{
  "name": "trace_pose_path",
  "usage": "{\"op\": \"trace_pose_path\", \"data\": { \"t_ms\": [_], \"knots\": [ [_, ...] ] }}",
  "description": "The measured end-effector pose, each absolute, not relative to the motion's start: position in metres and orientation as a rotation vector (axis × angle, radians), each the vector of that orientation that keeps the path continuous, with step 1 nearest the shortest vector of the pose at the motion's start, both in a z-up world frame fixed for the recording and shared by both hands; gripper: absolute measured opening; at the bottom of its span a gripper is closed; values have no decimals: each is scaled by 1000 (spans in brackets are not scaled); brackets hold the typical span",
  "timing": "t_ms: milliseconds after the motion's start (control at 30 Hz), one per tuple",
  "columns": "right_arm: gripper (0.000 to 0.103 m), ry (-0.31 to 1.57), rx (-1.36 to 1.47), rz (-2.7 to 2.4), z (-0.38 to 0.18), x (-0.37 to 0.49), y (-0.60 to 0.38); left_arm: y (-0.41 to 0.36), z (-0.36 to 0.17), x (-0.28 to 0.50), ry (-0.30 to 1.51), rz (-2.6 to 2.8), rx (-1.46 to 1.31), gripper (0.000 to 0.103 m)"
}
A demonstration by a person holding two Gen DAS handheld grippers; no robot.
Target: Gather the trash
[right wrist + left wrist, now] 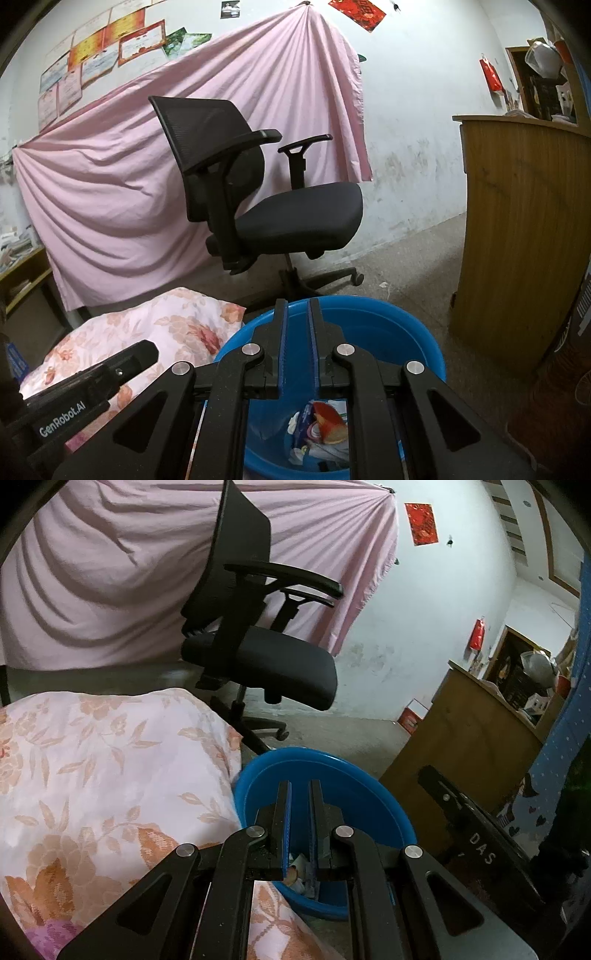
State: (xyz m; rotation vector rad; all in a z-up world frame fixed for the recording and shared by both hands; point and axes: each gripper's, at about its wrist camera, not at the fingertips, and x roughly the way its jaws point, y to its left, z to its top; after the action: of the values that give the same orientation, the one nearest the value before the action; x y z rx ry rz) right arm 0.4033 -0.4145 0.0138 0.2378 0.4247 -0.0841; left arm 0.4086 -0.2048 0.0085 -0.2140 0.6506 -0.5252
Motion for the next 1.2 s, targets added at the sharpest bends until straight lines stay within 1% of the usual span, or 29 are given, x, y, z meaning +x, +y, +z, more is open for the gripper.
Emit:
{"op": "trace_pose_path", "data": {
  "t_ms": [567, 633, 700, 767, 800, 900, 967, 1067, 1100, 1167, 1200],
  "knots": [
    [9, 428, 207, -84, 14, 402, -412, -192, 14, 406, 643, -473, -206, 6],
    [11, 430, 201, -88, 16, 401, -410, -189, 16, 404, 641, -462, -193, 8],
    [15, 427, 195, -90, 18, 399, -409, -185, 18, 402, 634, -453, -182, 13],
    [23, 415, 196, -88, 21, 396, -409, -179, 21, 397, 620, -444, -173, 27],
    [26, 408, 197, -86, 23, 393, -409, -175, 23, 394, 609, -438, -172, 29],
    [26, 388, 180, -82, 31, 387, -406, -165, 27, 387, 597, -424, -171, 31],
    [26, 378, 181, -78, 35, 382, -405, -157, 29, 382, 593, -408, -186, 41],
    [28, 372, 179, -77, 38, 373, -404, -145, 30, 374, 588, -387, -212, 46],
    [31, 372, 181, -77, 39, 370, -404, -142, 31, 371, 589, -381, -216, 47],
    [38, 367, 188, -78, 40, 361, -404, -138, 33, 364, 588, -369, -211, 56],
    [44, 362, 193, -77, 41, 357, -405, -137, 35, 361, 585, -364, -205, 58]
  ]
}}
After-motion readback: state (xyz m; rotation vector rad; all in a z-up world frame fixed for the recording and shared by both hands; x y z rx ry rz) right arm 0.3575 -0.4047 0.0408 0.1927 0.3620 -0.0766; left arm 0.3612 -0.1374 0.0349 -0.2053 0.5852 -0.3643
